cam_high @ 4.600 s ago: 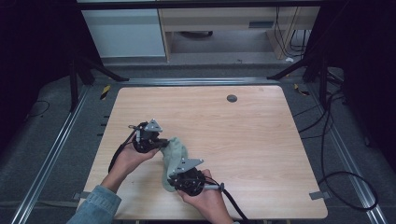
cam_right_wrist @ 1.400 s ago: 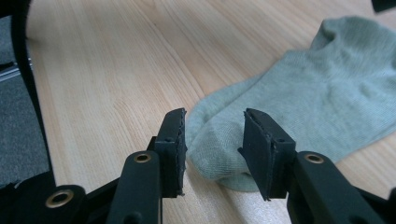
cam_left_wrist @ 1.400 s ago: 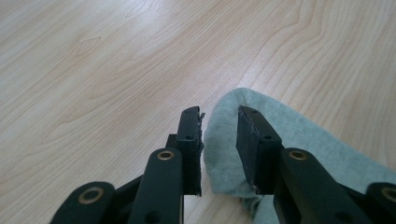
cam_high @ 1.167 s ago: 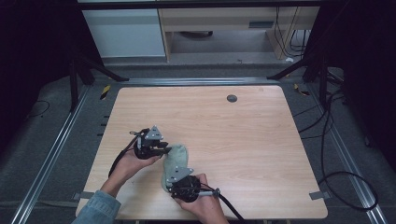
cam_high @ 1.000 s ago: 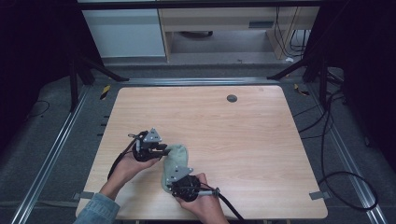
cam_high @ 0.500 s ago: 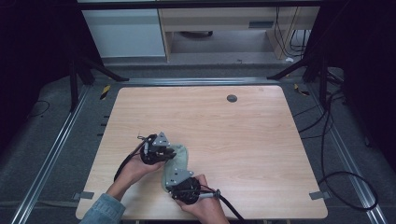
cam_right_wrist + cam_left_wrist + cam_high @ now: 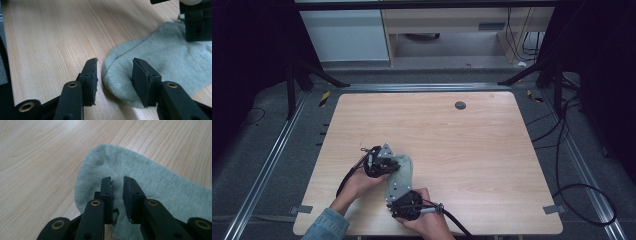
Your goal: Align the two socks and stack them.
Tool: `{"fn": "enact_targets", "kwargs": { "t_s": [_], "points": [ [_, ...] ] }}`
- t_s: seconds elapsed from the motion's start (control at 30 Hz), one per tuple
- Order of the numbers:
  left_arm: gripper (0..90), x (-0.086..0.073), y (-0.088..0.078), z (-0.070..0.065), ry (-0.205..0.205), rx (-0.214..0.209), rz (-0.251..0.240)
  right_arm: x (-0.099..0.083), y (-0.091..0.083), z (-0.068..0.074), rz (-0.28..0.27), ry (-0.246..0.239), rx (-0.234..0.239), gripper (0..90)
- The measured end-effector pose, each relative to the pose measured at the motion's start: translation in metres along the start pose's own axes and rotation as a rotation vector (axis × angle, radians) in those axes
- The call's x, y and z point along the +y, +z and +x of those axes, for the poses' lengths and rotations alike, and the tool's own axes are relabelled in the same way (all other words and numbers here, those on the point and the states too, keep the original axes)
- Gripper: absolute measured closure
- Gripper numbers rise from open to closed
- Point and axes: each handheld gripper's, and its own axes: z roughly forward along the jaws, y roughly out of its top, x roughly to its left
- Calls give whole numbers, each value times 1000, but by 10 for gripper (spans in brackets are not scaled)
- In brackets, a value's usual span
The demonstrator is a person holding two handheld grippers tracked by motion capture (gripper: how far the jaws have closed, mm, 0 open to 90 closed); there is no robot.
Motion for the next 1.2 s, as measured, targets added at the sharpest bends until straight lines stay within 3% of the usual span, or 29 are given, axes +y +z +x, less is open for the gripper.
{"fn": "enact_targets", "kwargs": {
  "t_s": [0.13, 0.33, 0.5, 0.63, 0.77, 1.07, 1.2],
  "points": [
    [776, -2, 0, 1, -8, -4, -8, -3, 2, -1, 1, -23, -11, 612],
    [775, -3, 1, 1, -12, -6, -13, -5, 1, -4, -11, -19, -9, 672],
    [777, -3, 1, 0, -17, 1, -21, -4, 1, -11, -10, 3, -4, 810],
    [777, -4, 1, -1, -21, 2, -22, -4, -1, -12, -6, 9, 10, 828],
    [776, -5, 2, -3, -50, -23, -49, -4, -8, -13, -6, 19, 23, 831],
    [764, 6, 5, -13, -21, -27, -48, -8, -22, -18, -15, 40, 33, 831],
    [751, 11, -1, -15, -22, -23, -78, -11, -27, -20, -17, 44, 31, 831]
  ]
}}
